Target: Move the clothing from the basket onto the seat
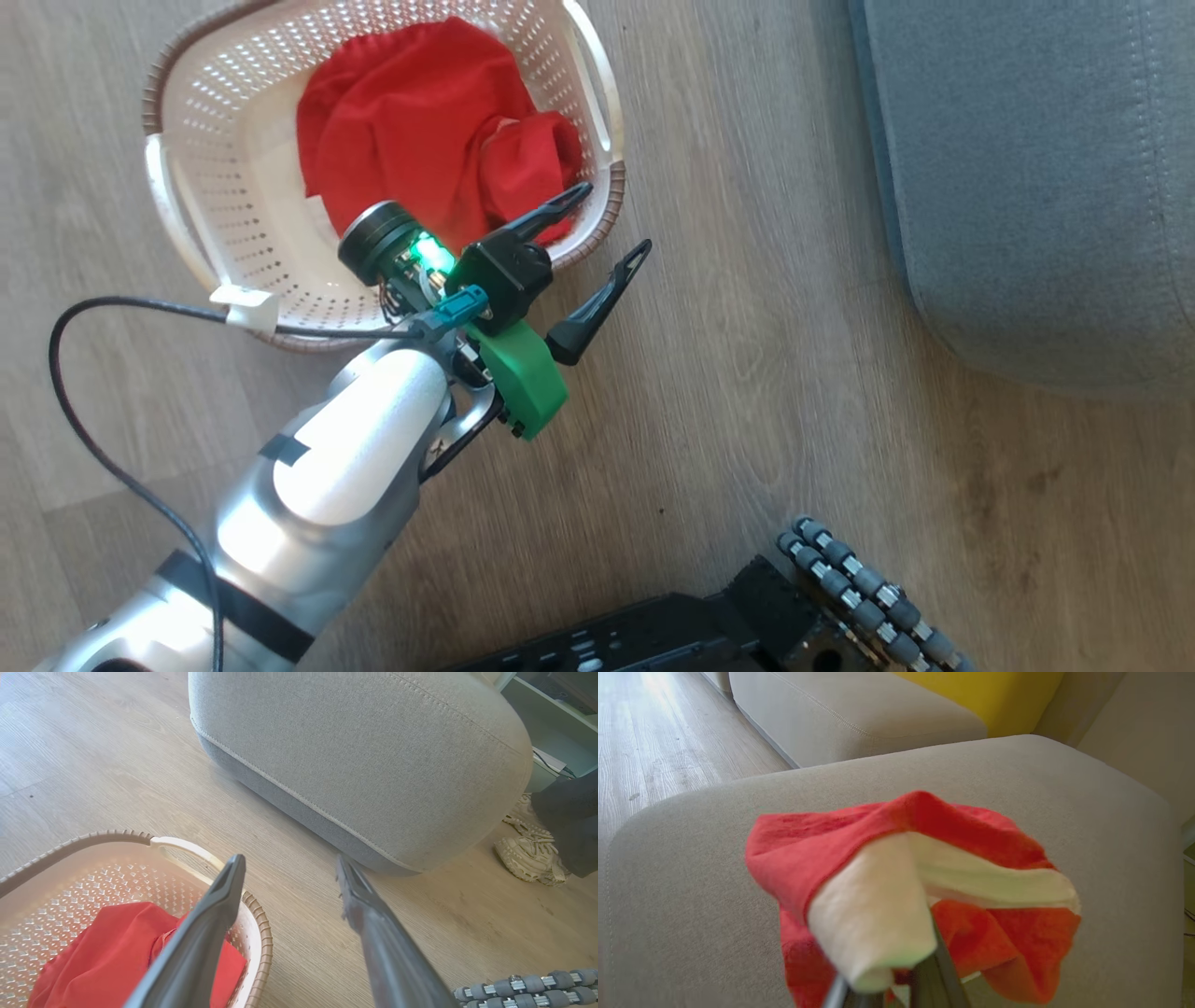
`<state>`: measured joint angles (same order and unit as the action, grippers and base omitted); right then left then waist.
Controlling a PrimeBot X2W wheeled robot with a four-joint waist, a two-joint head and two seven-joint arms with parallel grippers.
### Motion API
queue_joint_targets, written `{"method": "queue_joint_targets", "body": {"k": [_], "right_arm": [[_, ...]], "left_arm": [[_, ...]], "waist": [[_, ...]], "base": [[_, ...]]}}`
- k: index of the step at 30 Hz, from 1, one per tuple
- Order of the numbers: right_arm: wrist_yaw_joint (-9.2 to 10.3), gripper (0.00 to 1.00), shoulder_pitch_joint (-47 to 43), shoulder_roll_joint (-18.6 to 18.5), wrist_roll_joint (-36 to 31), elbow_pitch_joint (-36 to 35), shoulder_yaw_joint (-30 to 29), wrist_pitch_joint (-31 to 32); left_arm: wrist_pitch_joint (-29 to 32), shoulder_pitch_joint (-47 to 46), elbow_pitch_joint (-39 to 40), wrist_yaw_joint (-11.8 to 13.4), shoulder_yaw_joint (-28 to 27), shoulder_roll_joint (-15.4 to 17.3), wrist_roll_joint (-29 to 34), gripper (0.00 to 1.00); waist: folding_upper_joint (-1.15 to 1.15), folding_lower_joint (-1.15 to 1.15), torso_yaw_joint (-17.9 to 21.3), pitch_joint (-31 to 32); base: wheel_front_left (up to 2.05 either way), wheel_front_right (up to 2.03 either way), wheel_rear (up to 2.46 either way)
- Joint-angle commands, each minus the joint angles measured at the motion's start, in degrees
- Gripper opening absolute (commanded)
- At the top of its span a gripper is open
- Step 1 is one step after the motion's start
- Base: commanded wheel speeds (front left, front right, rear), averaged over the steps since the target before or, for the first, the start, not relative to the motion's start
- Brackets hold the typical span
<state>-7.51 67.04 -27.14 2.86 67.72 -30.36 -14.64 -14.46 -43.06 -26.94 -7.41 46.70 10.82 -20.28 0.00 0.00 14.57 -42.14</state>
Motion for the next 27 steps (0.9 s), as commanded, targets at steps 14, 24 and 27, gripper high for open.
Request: {"method": "queue_joint_targets", "body": {"k": [14, 24, 27], "right_arm": [[0.02, 1.0, -19.08, 0.22, 10.46, -10.68, 18.61, -0.35], [0.02, 1.0, -30.65, 0.97, 19.2, -24.43, 30.83, -0.36], [0.02, 1.0, -33.16, 1.35, 20.69, -28.54, 32.87, -0.36]], "left_arm": [[-0.54, 4.09, 0.57, -0.08, -6.53, -2.92, -0.76, 1.0], [-0.54, 10.51, 0.36, -0.07, -14.98, -4.71, 0.05, 1.0], [-0.54, 13.06, 0.35, -0.05, -18.25, -5.16, 0.59, 1.0]], "waist": [[0.0, 0.0, -3.57, 8.84], [0.0, 0.0, -7.12, 17.75], [0.0, 0.0, -8.62, 20.38]], "base": [[0.0, 0.0, 0.0], [0.0, 0.0, 0.0], [0.0, 0.0, 0.0]]}}
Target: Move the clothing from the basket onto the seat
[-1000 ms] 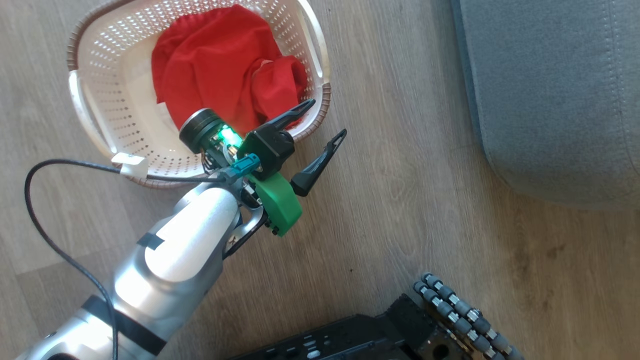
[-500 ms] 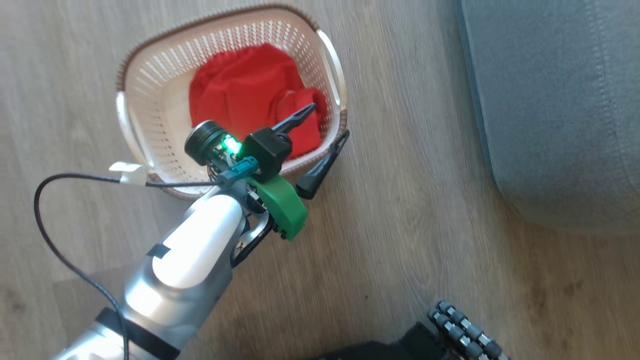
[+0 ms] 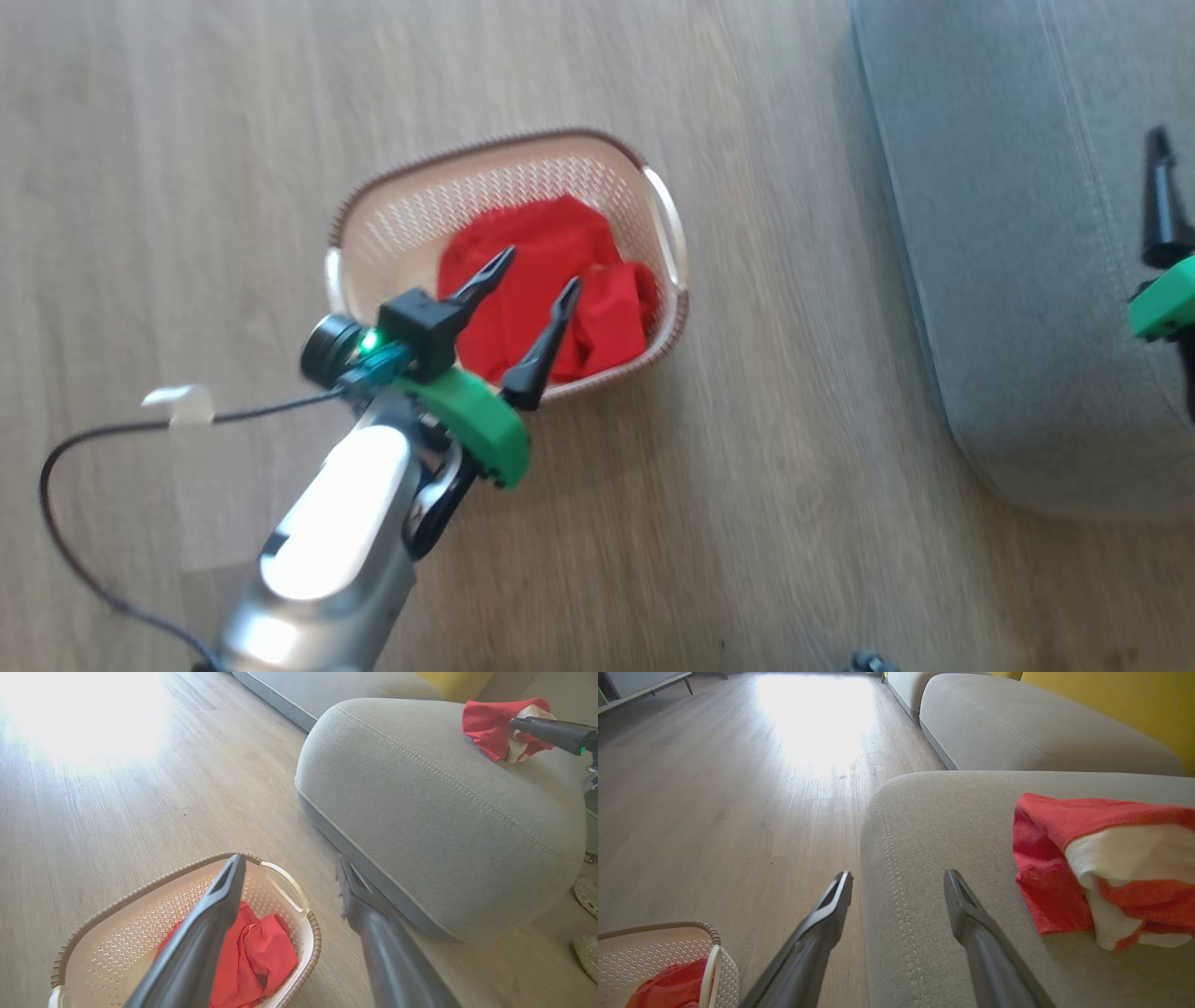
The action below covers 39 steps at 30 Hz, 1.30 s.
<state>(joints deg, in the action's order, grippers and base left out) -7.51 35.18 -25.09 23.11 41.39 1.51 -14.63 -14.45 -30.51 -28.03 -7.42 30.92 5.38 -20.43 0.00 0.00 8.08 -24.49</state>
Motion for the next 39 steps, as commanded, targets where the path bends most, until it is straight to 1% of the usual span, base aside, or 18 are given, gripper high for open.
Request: {"method": "queue_joint_targets", "body": {"k": [1, 3, 5, 10, 15, 20, 29, 30, 35, 39], "right_arm": [[0.02, 1.0, -2.03, -0.32, 0.85, -3.53, 1.46, -0.37], [0.02, 1.0, -3.33, 0.56, 1.07, -6.36, 2.24, -0.37], [0.02, 1.0, -4.81, 2.23, 1.62, -8.72, 2.57, -0.37], [0.02, 1.0, -7.36, 4.21, 2.37, -13.07, 3.62, -0.37], [0.02, 1.0, -9.54, 6.34, 1.94, -15.47, 5.47, -0.37], [0.02, 1.0, -12.06, 8.68, 1.28, -16.29, 6.82, -0.37], [0.02, 1.0, -16.05, 11.86, -1.71, -17.44, 6.19, -0.37], [0.02, 1.0, -16.05, 11.86, -1.71, -17.44, 6.19, -0.37], [0.02, 1.0, -18.36, 13.56, -3.0, -18.64, 5.91, -0.37], [0.02, 1.0, -19.5, 14.31, -3.57, -19.12, 5.55, -0.37]], "left_arm": [[-0.55, 1.33, 1.46, -0.04, -3.63, 0.13, 0.95, 1.0], [-0.55, 2.96, 1.63, 0.0, -6.13, -0.11, 1.38, 1.0], [-0.55, 4.51, 1.68, 0.03, -8.64, -0.35, 1.81, 1.0], [-0.55, 7.78, 1.76, 0.24, -14.84, -0.79, 3.31, 1.0], [-0.55, 11.12, 2.68, 0.83, -20.72, -1.31, 4.91, 1.0], [-0.55, 14.37, 3.32, 1.45, -25.55, -1.7, 6.78, 1.0], [-0.55, 19.32, 5.7, 3.14, -34.06, -2.13, 9.09, 1.0], [-0.55, 19.32, 5.7, 3.14, -34.06, -2.13, 9.09, 1.0], [-0.55, 21.63, 8.05, 3.59, -37.88, -2.34, 9.72, 1.0], [-0.55, 23.04, 9.84, 4.02, -39.34, -2.45, 10.1, 1.0]], "waist": [[0.0, 0.0, -2.69, 3.62], [0.0, 0.0, -3.58, 5.06], [0.0, 0.0, -4.51, 6.54], [0.0, 0.0, -6.87, 10.06], [0.0, 0.0, -8.65, 13.75], [0.0, 0.0, -9.89, 17.23], [0.0, 0.0, -10.3, 21.38], [0.0, 0.0, -10.3, 21.38], [0.0, 0.0, -9.83, 22.09], [0.0, 0.0, -9.26, 22.32]], "base": [[0.0, 0.0, 0.0], [0.0, 0.0, 0.0], [0.0, 0.0, 0.0], [0.0, 0.0, 0.0], [0.0, 0.0, 0.0], [0.0, 0.0, 0.0], [0.0, 0.0, 0.0], [0.0, 0.0, 0.0], [0.0, 0.0, 0.0], [0.0, 0.0, 0.0]]}}
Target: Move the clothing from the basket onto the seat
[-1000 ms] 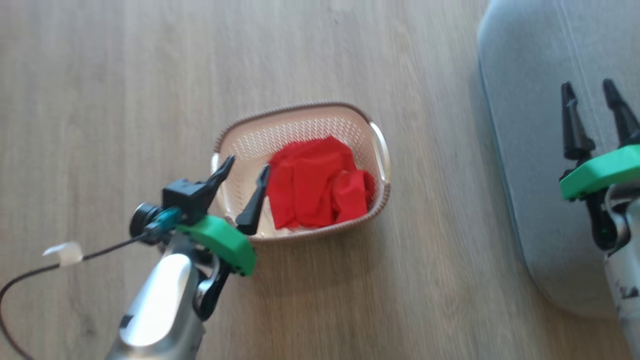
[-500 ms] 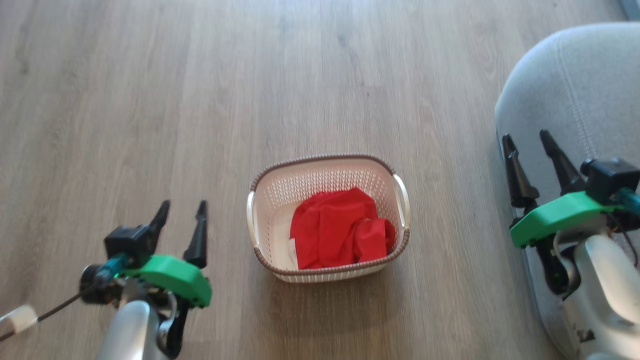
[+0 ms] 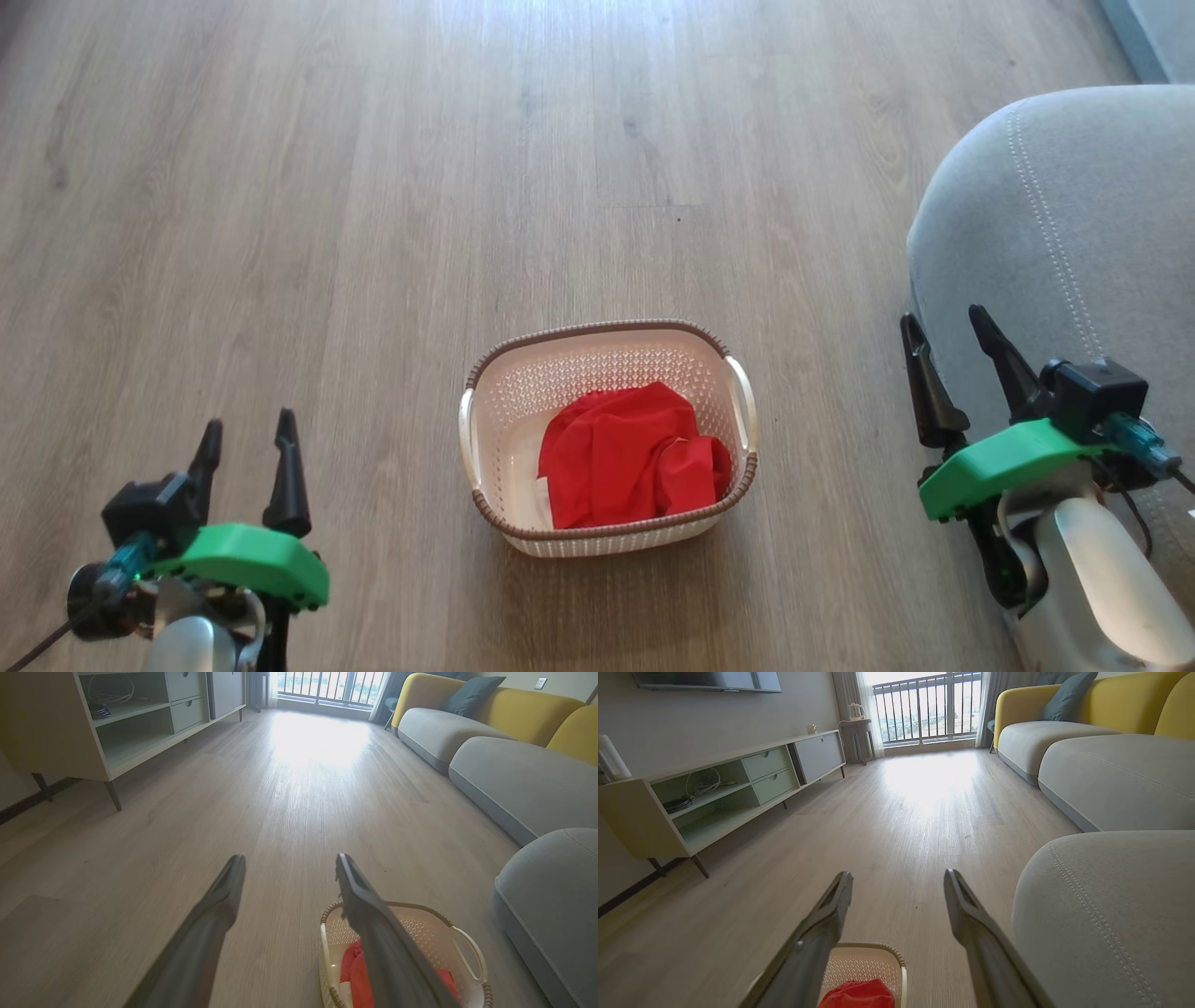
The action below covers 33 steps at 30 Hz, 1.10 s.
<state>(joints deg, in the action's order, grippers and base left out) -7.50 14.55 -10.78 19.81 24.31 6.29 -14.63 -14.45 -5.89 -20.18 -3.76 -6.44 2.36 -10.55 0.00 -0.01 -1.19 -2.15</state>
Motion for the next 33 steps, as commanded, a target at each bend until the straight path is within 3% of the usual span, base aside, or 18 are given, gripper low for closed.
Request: {"method": "queue_joint_targets", "body": {"k": [1, 22, 33], "right_arm": [[0.01, 1.0, 0.94, 0.16, -0.53, -2.1, 0.76, -0.37], [0.01, 1.0, 0.27, 1.99, -2.36, -2.3, 0.42, -0.37], [0.01, 1.0, 0.84, 2.02, -2.2, -2.78, 0.44, -0.37]], "left_arm": [[-0.55, -1.38, 2.21, 0.34, -2.28, 0.56, 0.2, 1.0], [-0.55, 0.63, 4.47, 1.94, -0.2, 0.53, -1.54, 1.0], [-0.55, 0.22, 3.57, 1.58, 1.24, 0.52, -1.52, 1.0]], "waist": [[0.0, 0.01, 0.17, 0.06], [0.0, 0.01, 1.57, 0.06], [0.0, 0.01, 1.52, -1.63]], "base": [[0.0, 0.0, 0.0], [0.0, 0.0, 0.0], [0.0, 0.0, 0.0]]}}
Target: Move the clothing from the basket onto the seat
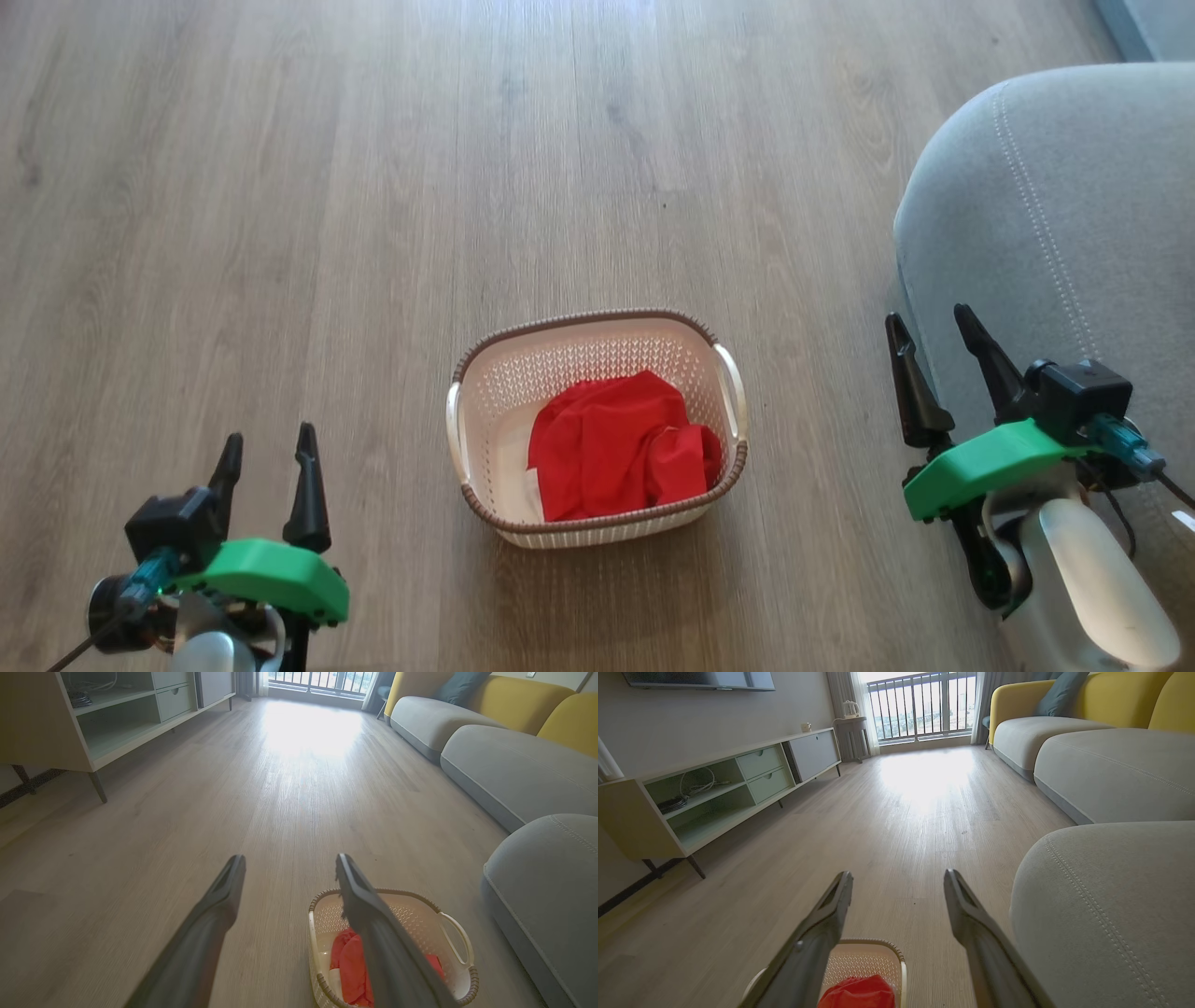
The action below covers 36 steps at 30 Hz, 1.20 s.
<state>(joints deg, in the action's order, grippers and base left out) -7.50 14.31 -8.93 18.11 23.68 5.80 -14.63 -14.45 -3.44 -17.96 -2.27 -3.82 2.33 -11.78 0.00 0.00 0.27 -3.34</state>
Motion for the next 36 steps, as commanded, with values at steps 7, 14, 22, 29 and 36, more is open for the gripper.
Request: {"method": "queue_joint_targets", "body": {"k": [7, 14, 22, 29, 36], "right_arm": [[0.01, 1.0, 2.67, 0.02, -0.58, -3.61, 0.81, -0.37], [0.01, 1.0, 5.65, 0.57, -0.51, -6.39, 0.88, -0.37], [0.01, 1.0, 11.51, 1.28, -0.69, -9.73, 1.83, -0.37], [0.01, 1.0, 16.75, 2.12, -0.6, -12.61, 1.51, -0.37], [0.01, 1.0, 20.93, 3.81, -0.44, -15.04, 0.65, -0.37]], "left_arm": [[-0.55, -3.27, 0.44, -0.11, 0.37, 0.55, -0.67, 1.0], [-0.55, -5.96, -1.0, -0.08, 4.73, 0.55, -1.59, 1.0], [-0.55, -12.03, -2.9, -0.64, 10.04, 0.54, -1.16, 1.0], [-0.55, -20.1, -5.99, -1.44, 14.97, 0.54, 0.67, 1.0], [-0.55, -29.52, -12.05, -3.35, 19.2, 0.54, 5.3, 1.0]], "waist": [[0.0, 0.0, 0.48, -4.22], [0.0, 0.0, 1.29, -11.84], [0.0, 0.0, 3.95, -23.47], [0.0, 0.0, 6.45, -33.05], [0.0, 0.0, 9.15, -41.14]], "base": [[0.0, 0.0, 0.0], [0.0, 0.0, 0.0], [0.0, 0.0, 0.0], [0.0, 0.0, 0.0], [0.0, 0.0, 0.0]]}}
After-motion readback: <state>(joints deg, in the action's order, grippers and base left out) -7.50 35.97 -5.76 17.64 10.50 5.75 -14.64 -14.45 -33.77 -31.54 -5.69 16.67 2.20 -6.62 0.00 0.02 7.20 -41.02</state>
